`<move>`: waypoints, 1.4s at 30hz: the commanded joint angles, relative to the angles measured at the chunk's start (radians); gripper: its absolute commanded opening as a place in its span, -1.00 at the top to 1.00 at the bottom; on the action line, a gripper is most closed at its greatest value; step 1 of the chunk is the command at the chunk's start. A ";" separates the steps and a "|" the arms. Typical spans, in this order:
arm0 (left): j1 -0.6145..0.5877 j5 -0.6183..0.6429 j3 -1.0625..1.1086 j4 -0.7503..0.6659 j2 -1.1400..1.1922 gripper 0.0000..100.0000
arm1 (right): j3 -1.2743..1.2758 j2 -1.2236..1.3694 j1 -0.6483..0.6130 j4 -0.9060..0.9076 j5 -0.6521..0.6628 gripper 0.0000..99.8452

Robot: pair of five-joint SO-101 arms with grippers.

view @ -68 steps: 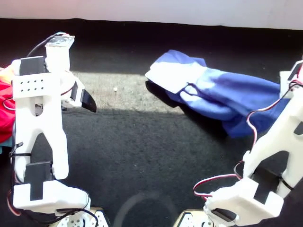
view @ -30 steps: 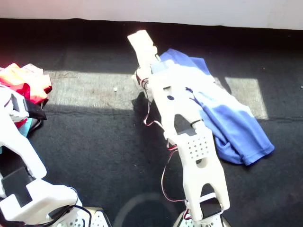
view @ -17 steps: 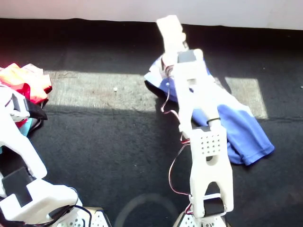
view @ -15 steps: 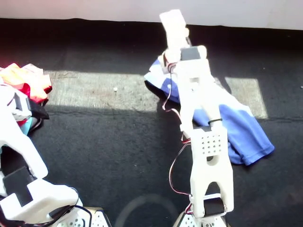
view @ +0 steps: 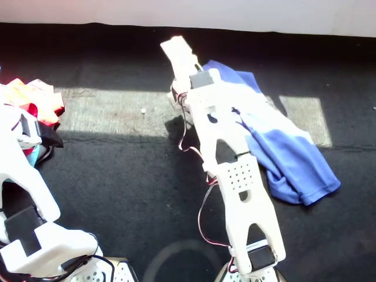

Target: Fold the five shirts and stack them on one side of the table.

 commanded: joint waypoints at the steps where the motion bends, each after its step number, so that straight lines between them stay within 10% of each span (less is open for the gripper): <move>1: 0.007 0.000 -0.028 0.008 -0.038 0.38 | -0.025 0.019 0.008 -0.064 0.009 0.48; 5: 0.007 0.000 -0.028 0.008 -0.038 0.38 | -0.025 0.036 0.038 -0.113 0.009 0.54; 9: 0.007 0.000 -0.028 0.008 -0.038 0.38 | -0.025 0.035 0.082 -0.150 0.009 1.00; 29: 0.025 0.002 -0.027 0.008 -0.036 0.38 | -0.519 -0.225 0.213 0.412 0.008 0.99; 42: 0.096 0.002 0.120 0.006 -0.038 0.38 | -0.539 -0.668 0.114 0.352 0.011 0.99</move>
